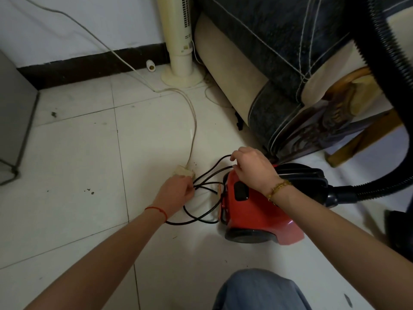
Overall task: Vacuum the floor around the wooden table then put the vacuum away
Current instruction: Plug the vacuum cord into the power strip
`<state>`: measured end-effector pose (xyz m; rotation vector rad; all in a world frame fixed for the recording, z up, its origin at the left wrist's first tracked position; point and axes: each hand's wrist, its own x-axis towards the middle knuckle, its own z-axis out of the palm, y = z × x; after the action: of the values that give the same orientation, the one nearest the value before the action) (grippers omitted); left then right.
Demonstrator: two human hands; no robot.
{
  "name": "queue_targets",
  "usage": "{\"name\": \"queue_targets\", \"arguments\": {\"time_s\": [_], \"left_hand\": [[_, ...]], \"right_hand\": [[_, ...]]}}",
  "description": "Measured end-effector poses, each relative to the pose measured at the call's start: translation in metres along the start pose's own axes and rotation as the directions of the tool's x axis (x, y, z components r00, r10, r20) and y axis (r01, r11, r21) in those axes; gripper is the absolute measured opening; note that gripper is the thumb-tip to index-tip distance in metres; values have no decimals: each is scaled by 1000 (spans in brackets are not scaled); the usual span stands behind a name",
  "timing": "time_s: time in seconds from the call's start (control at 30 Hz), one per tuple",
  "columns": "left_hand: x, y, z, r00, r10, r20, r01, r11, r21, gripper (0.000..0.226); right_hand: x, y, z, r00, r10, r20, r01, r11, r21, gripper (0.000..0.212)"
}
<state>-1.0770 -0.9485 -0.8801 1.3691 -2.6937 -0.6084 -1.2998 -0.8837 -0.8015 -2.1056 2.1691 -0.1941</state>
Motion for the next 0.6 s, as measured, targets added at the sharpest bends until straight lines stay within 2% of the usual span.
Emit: {"name": "queue_targets", "arguments": {"time_s": [0.07, 0.17, 0.23, 0.37, 0.5, 0.6], "left_hand": [[-3, 9, 10, 1000, -31, -2, 31, 997, -67, 20], [7, 15, 18, 985, -173, -20, 164, 960, -229, 25], [19, 13, 21, 983, -185, -15, 176, 956, -233, 21], [48, 2, 34, 996, -85, 36, 87, 995, -49, 25], [76, -3, 48, 999, -8, 47, 1, 991, 135, 27], [91, -7, 61, 981, 16, 194, -66, 965, 253, 29]], "right_hand": [[-1, -1, 3, 1000, 2, -9, -2, 1000, 15, 23], [-2, 1, 6, 999, 26, -34, -25, 999, 44, 22], [-1, 2, 7, 998, 41, -39, -39, 998, 48, 22], [5, 2, 8, 997, 67, -39, -63, 994, 87, 22], [12, 5, 13, 997, 77, -27, -74, 992, 106, 21], [16, 7, 16, 995, 98, -30, -92, 985, 149, 22]]}}
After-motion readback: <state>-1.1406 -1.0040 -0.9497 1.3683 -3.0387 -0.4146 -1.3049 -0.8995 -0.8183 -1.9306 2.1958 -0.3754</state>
